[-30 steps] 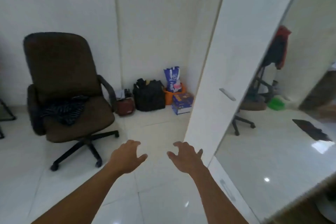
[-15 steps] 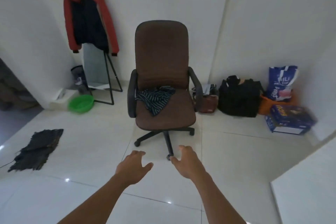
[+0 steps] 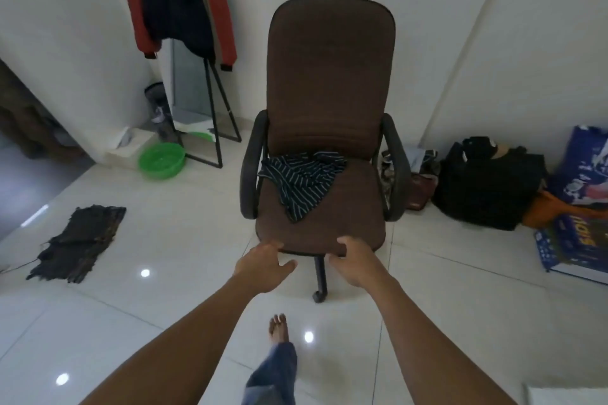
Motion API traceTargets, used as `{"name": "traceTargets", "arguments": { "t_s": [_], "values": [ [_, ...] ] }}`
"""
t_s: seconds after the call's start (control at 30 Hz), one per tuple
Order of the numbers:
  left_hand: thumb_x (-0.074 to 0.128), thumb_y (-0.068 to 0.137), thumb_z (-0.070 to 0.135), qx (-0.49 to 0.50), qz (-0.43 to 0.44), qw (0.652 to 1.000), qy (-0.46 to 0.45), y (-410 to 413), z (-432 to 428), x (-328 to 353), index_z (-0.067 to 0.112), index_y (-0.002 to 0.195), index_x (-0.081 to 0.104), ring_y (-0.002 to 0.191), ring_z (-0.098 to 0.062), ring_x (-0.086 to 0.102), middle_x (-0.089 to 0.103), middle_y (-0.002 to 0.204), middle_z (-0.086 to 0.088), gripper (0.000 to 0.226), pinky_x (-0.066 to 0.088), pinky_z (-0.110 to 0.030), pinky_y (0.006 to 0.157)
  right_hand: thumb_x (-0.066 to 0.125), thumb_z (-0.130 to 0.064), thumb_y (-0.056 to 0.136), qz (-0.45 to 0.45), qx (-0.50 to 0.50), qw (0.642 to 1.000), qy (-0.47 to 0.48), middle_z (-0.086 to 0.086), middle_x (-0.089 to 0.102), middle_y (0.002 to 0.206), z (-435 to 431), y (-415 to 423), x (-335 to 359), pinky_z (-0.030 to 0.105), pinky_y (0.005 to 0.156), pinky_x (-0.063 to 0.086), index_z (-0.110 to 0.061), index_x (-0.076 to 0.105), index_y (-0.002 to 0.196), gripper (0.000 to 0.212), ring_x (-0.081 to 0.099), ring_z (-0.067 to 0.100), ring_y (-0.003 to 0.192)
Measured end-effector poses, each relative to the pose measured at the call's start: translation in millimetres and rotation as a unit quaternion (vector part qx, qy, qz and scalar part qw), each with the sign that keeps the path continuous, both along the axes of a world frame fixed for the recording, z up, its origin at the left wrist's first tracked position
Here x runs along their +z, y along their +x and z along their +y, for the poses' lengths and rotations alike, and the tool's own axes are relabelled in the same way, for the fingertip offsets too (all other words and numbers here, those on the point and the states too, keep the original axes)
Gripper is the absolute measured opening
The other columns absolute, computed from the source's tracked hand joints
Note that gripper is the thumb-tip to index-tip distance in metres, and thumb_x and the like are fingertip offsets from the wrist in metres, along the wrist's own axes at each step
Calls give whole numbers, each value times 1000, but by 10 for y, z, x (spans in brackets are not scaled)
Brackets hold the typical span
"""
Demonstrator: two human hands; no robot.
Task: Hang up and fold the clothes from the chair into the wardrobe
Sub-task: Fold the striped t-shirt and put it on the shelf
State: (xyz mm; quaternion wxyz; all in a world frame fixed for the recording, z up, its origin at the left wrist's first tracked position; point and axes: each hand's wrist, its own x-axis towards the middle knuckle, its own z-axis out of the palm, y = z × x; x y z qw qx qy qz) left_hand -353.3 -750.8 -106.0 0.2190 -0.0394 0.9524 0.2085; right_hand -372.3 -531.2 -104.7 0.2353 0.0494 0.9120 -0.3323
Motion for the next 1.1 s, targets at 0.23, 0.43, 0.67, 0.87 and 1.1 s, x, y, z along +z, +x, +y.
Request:
{"name": "traceTargets", "arguments": {
  "t_s": [0.23, 0.43, 0.67, 0.87, 1.1],
  "values": [
    [53, 83, 65, -11, -8, 1000, 23, -1667, -146, -207, 23, 138, 51, 123, -24, 56, 54, 137, -3, 70, 49, -38, 97, 63, -48, 91, -32, -27, 999, -7, 7, 43, 150, -11, -1545, -248, 39, 110, 41, -19, 43, 147, 66, 47, 24, 133],
    [48, 79, 68, -49, -36, 998, 2, -2983, -200, -493, 29, 136, 50, 120, -26, 56, 54, 133, -3, 68, 51, -45, 96, 61, -49, 93, -69, -38, 997, 14, 4, 42, 151, 160, -2521, -433, 37, 109, 41, -22, 43, 147, 63, 47, 23, 134],
    [56, 91, 56, -33, -56, 998, 16, -4172, 57, -876, 21, 148, 37, 133, -26, 44, 40, 148, -4, 70, 44, -45, 107, 58, -54, 91, -128, -9, 991, 32, 6, 34, 156, 370, -3782, -991, 48, 112, 38, -26, 43, 146, 64, 45, 27, 136],
    [53, 94, 54, -16, -108, 994, -7, -5020, 334, -1603, 22, 150, 35, 140, -24, 34, 35, 152, -2, 67, 38, -44, 112, 50, -55, 94, -181, 65, 981, 29, 3, 41, 153, 414, -4912, -1741, 52, 109, 41, -27, 40, 147, 61, 49, 26, 132],
    [49, 96, 52, -23, -132, 989, -64, -5897, 452, -2533, 21, 154, 29, 149, -23, 15, 19, 161, 1, 69, 27, -45, 119, 47, -48, 99, -144, 135, 979, 60, -6, 17, 162, 299, -5826, -2655, 53, 118, 24, -31, 33, 150, 56, 19, 21, 149]
  ]
}}
